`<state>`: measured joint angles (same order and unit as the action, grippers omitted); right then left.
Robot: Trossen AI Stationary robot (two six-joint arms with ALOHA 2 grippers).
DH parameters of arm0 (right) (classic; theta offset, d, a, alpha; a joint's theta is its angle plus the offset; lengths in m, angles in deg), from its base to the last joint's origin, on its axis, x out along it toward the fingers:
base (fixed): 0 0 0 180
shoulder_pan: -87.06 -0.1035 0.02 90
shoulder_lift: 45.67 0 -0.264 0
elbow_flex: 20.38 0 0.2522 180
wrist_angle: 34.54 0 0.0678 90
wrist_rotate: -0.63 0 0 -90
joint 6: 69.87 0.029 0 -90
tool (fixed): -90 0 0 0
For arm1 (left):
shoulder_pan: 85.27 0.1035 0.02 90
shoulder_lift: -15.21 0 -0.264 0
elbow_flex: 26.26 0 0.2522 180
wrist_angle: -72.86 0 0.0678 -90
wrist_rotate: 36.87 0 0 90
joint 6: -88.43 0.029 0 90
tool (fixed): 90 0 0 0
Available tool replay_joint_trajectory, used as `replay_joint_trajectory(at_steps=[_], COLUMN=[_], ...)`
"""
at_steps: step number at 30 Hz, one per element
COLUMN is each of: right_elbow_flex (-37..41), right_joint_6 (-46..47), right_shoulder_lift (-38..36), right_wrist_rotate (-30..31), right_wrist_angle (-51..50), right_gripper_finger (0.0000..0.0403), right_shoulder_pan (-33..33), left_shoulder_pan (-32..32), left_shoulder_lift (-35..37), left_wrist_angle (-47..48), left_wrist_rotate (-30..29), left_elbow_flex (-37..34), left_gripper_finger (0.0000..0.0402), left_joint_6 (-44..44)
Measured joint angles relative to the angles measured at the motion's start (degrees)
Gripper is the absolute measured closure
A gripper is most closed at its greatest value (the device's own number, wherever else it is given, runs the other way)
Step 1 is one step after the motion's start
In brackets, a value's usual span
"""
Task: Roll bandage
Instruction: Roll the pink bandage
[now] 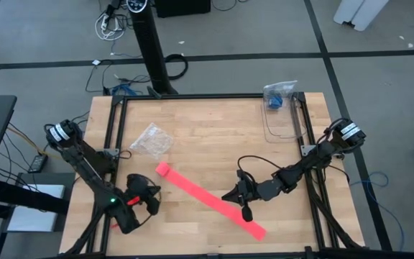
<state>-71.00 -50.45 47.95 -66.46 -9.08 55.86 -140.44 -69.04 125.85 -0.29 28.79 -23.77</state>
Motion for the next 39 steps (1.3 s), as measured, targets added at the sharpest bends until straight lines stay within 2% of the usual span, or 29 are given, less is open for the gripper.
replay_joint_trajectory(at_steps=[2,5,10,16,21,26,34,39], right_elbow_flex=[0.0,0.0,0.0,0.0,0.0,0.0,0.0,0.0], right_joint_6=[0.0,-0.1,-0.8,-1.1,-1.3,-1.5,-1.6,-2.3], right_shoulder_lift=[0.0,0.0,0.0,0.0,0.0,0.0,0.0,0.0], right_wrist_rotate=[0.0,0.0,0.0,0.0,0.0,0.0,0.0,0.0], right_wrist_angle=[0.0,0.0,0.1,0.5,0.5,0.5,0.6,1.7], right_gripper_finger=[0.0378,0.0378,0.0378,0.0378,0.0378,0.0378,0.0379,0.0378], right_shoulder_pan=[-0.3,-0.4,-0.4,-0.2,-0.2,-0.2,-0.2,0.0], left_shoulder_pan=[-1.3,-2.0,0.2,3.2,5.4,7.1,8.7,10.0], left_shoulder_lift=[-0.1,-0.1,-0.1,-0.1,-0.1,-0.1,-0.1,-0.1], left_wrist_angle=[-2.2,-8.3,-16.3,-17.1,-17.3,-19.6,-21.9,-24.2], left_wrist_rotate=[-2.4,-6.9,-8.0,-6.7,-6.5,-6.6,-11.3,-11.7], left_elbow_flex=[-2.7,-6.2,-10.6,-13.9,-15.2,-17.1,-18.3,-19.7], left_gripper_finger=[0.04,0.0386,0.0338,0.0276,0.0242,0.0234,0.0234,0.0234], left_joint_6=[-10.1,-17.1,-18.0,-20.6,-20.8,-20.7,-18.6,-17.5])
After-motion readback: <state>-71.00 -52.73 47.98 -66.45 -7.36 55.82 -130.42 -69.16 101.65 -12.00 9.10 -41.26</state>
